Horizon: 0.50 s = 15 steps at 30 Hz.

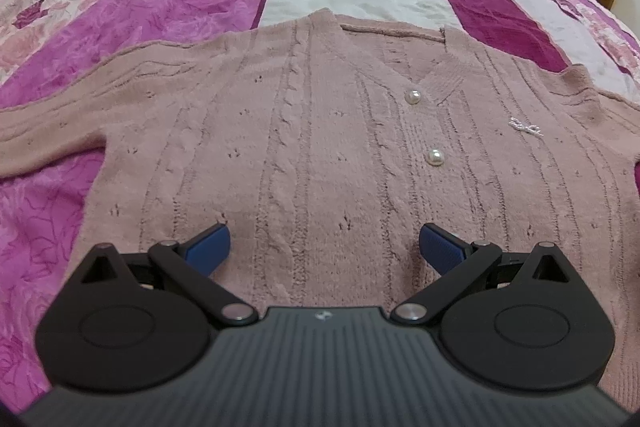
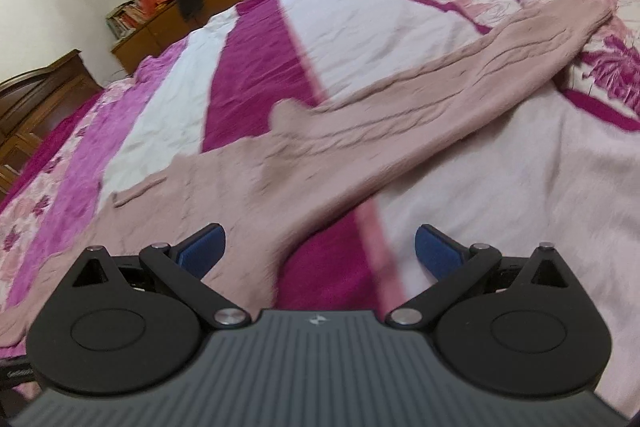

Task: Fold small clothes
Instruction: 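Reach the right gripper to the cardigan sleeve cuff and grasp it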

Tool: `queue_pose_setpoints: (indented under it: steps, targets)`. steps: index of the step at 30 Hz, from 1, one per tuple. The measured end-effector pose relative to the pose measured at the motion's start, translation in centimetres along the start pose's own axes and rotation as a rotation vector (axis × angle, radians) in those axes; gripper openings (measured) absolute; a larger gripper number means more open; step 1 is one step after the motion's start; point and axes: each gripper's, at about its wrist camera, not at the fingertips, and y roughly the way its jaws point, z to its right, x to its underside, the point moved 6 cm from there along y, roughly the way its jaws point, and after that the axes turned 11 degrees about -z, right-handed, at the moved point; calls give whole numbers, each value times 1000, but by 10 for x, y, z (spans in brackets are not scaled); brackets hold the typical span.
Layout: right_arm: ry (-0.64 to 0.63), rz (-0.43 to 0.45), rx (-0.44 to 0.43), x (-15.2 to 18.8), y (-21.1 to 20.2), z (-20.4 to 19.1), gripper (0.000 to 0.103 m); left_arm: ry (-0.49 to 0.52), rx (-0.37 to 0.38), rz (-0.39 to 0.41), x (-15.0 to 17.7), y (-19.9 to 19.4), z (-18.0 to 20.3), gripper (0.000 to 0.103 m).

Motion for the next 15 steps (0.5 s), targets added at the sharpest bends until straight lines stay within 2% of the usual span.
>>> queue_pose_setpoints:
  steps: [11, 15]
  targets:
    - [22, 19, 66, -39, 39, 37, 103, 8, -45, -15, -2, 12, 0, 103]
    - [58, 18, 53, -50, 49, 49, 103, 3, -58, -20, -2, 15, 2, 103]
